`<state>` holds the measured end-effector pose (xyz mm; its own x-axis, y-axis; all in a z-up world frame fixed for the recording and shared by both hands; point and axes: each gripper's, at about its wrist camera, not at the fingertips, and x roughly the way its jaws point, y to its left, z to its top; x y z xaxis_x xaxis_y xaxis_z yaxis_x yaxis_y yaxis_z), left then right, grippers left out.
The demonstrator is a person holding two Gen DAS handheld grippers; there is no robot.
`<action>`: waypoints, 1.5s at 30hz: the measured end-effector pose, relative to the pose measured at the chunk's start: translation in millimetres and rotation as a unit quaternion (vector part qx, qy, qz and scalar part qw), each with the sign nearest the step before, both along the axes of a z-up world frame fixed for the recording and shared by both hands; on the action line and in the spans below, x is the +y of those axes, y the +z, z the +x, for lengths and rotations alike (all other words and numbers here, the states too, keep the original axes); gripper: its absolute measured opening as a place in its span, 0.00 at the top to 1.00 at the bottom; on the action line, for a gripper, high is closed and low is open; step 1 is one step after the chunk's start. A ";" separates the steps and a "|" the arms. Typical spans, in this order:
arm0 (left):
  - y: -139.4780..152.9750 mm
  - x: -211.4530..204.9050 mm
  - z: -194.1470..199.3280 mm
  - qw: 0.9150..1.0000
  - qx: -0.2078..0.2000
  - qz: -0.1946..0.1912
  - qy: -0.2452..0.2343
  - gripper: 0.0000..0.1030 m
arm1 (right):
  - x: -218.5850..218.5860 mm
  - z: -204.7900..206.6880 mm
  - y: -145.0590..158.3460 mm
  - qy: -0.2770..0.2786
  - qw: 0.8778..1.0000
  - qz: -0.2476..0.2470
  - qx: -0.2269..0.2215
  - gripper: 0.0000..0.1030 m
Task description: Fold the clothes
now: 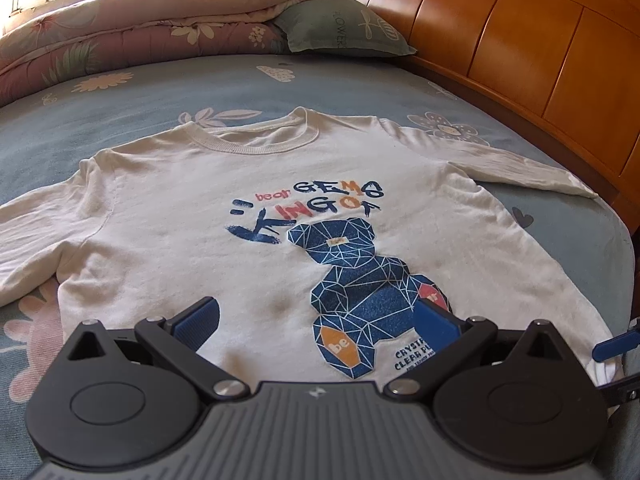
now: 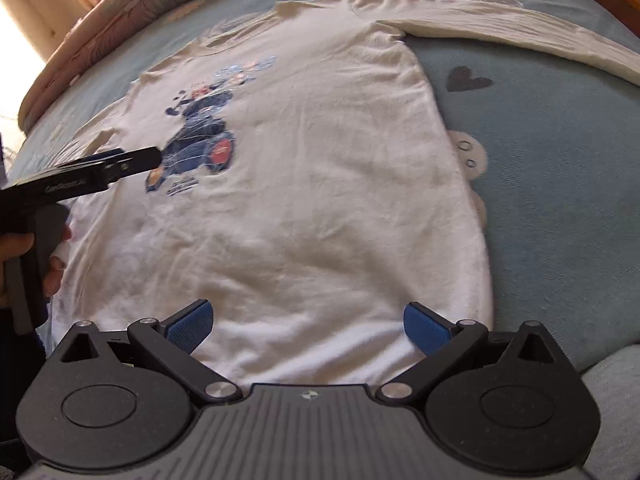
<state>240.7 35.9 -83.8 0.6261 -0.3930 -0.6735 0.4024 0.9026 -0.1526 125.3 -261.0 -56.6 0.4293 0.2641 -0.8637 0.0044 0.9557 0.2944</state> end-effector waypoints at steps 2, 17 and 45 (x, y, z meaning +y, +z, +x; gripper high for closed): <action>1.8 1.5 0.1 1.000 -0.002 -0.002 0.002 0.01 | -1.1 0.7 2.1 -0.007 1.000 -0.023 -0.005 0.00; 4.7 3.3 -1.0 1.000 -0.007 0.000 0.006 0.01 | 102.4 13.3 -9.0 0.175 0.972 -0.146 -0.062 0.00; 5.4 1.1 -2.0 1.000 -0.009 0.004 0.005 0.01 | 139.2 2.9 6.5 0.243 0.958 -0.123 -0.093 0.00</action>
